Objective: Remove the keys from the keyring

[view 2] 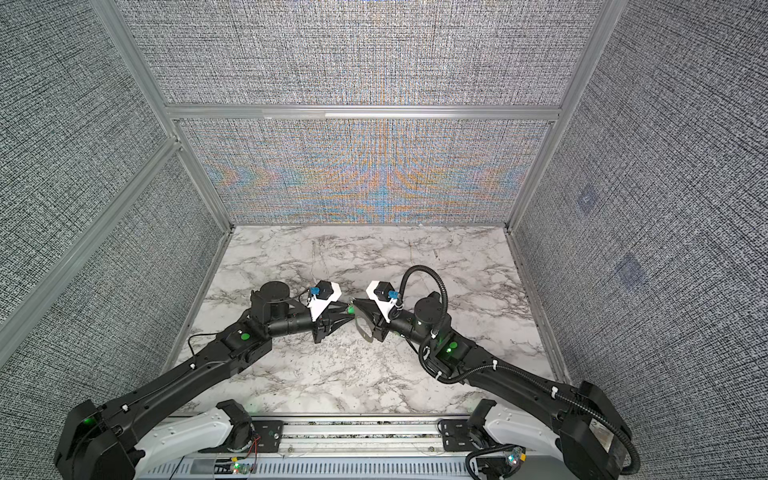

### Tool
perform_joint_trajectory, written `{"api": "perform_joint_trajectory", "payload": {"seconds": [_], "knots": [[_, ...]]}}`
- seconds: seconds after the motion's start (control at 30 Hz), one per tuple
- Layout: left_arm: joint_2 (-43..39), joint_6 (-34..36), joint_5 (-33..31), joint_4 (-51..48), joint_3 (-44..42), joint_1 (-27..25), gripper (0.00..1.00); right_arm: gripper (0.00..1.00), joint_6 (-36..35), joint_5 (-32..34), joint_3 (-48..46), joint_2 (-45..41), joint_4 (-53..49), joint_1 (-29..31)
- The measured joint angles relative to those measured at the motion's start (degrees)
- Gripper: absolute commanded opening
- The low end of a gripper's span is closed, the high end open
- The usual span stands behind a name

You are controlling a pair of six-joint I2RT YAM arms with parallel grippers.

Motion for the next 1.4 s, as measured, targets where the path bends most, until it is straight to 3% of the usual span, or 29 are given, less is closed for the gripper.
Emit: {"api": "perform_joint_trajectory", "payload": {"seconds": [0.2, 0.4, 0.63, 0.87, 1.23, 1.3, 1.4], "knots": [[-6.5, 0.4, -5.7, -1.8, -0.4, 0.2, 0.40, 0.00, -0.6, -0.6, -0.4, -0.6, 0.3, -0.3], [-7.8, 1.5, -5.4, -3.0, 0.9, 1.4, 0.38, 0.00, -0.9, -3.3, -0.6, -0.4, 0.5, -1.0], [-4.6, 1.9, 0.0, -3.2, 4.0, 2.2, 0.28, 0.00, -0.9, -6.3, -0.6, -0.2, 1.0, -1.2], [-2.4, 3.0, 4.2, -3.7, 4.9, 2.2, 0.25, 0.00, -0.9, -8.0, -0.6, -0.1, 1.2, -1.3], [-2.0, 4.7, 7.2, -4.2, 5.0, 2.3, 0.00, 0.00, -0.7, -9.7, -0.8, 0.3, 3.0, -1.4], [-1.9, 4.9, 7.4, -4.7, 5.1, 2.3, 0.00, 0.00, -0.5, -9.8, -1.0, 0.3, 3.3, -1.5], [-1.7, 6.1, 7.5, -6.6, 6.6, 2.3, 0.00, 0.19, -0.4, -9.3, -1.0, -0.1, 3.0, -1.4]]}}
